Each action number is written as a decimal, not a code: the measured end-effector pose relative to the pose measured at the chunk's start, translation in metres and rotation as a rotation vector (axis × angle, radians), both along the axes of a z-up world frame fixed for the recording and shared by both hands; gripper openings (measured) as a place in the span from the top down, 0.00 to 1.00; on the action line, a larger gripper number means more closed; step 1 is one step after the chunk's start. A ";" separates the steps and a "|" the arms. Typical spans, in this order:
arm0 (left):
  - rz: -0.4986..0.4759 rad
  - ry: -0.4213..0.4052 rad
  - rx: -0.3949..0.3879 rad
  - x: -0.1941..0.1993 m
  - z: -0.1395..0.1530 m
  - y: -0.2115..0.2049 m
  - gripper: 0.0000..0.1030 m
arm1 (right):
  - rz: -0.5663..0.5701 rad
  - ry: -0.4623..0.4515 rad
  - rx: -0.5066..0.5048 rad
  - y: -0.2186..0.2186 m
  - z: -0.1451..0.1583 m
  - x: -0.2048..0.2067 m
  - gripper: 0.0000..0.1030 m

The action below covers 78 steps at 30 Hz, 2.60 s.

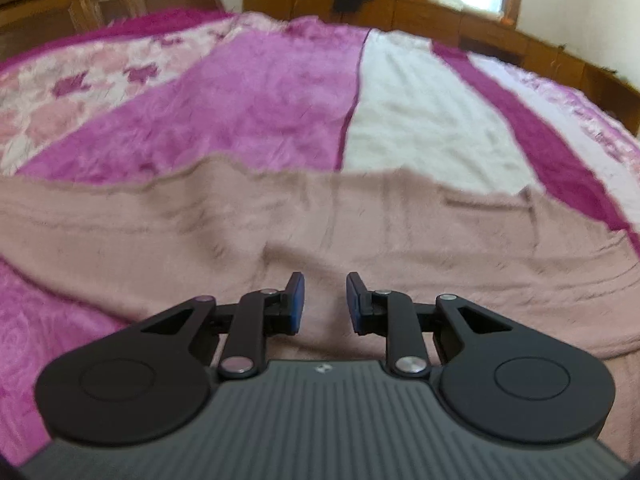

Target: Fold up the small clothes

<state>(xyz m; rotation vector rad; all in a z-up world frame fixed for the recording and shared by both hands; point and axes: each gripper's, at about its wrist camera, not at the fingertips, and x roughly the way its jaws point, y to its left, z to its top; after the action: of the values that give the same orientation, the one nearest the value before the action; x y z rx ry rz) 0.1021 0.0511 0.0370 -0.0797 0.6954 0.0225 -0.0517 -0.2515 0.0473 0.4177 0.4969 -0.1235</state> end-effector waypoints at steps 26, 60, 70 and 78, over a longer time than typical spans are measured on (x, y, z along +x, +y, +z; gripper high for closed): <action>0.048 -0.019 0.039 -0.034 0.017 0.026 0.56 | 0.002 0.032 -0.097 0.007 -0.015 0.029 0.31; 0.615 0.028 -0.236 -0.038 0.029 0.252 0.36 | 0.156 0.064 -0.031 0.068 0.005 -0.017 0.30; 0.693 0.010 -0.346 -0.016 0.007 0.257 0.36 | 0.145 0.074 -0.045 0.064 0.000 -0.015 0.30; 0.669 0.002 -0.294 0.005 0.004 0.252 0.36 | 0.129 0.112 -0.044 0.061 -0.009 -0.007 0.30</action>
<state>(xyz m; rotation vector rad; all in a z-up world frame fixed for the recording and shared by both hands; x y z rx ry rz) 0.1069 0.3033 0.0407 -0.5925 0.6449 0.5619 -0.0591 -0.1905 0.0385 0.3360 0.6288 -0.0333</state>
